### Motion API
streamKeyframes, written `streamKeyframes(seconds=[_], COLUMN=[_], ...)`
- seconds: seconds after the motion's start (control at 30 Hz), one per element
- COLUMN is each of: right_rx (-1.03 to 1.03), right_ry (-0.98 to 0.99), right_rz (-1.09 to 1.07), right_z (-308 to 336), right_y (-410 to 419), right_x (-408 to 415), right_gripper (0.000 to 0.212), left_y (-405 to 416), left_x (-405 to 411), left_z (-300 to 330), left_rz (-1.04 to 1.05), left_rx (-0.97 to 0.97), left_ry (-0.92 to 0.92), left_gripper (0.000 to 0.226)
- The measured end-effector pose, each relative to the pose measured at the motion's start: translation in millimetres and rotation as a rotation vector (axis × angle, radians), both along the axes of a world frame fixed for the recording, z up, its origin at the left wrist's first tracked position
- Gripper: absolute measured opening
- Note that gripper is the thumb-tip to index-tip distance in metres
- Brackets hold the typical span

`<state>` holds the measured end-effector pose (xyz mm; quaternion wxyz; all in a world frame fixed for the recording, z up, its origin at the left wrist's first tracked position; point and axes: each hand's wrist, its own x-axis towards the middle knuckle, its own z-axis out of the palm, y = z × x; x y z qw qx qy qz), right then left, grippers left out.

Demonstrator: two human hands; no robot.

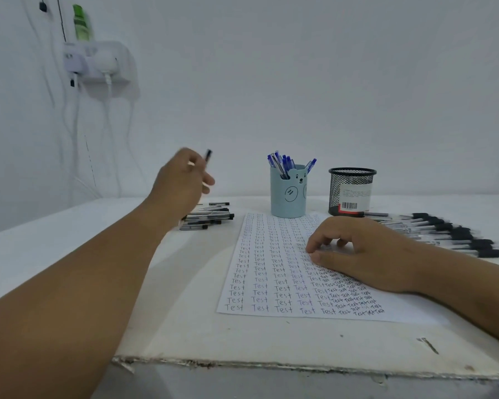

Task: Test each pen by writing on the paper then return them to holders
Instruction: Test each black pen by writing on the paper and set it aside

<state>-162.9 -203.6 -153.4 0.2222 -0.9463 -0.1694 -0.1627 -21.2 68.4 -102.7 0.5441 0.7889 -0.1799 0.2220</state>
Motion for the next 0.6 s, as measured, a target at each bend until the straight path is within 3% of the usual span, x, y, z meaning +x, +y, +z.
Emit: streamKeyframes(seconds=[0.13,0.23,0.33,0.6], right_rx=[-0.005,-0.001,0.001,0.003], right_ry=[0.0,0.002,0.003,0.005], right_rz=[-0.004,-0.008,-0.011,-0.012], right_z=[-1,-1,-1,-1], right_y=[-1,-1,0,-1], right_x=[0,0,0,0], right_gripper=[0.009,0.008,0.007,0.007], left_y=[-9,-9,-5,-7], left_x=[0,0,0,-10], left_z=[7,5,2,2], left_rz=[-0.246,-0.513,-0.607,-0.705], left_rx=[-0.702,-1.017,-1.143,-1.277], left_ry=[0.248,0.449,0.488,0.481], left_gripper=[0.019,0.031,0.048,0.046])
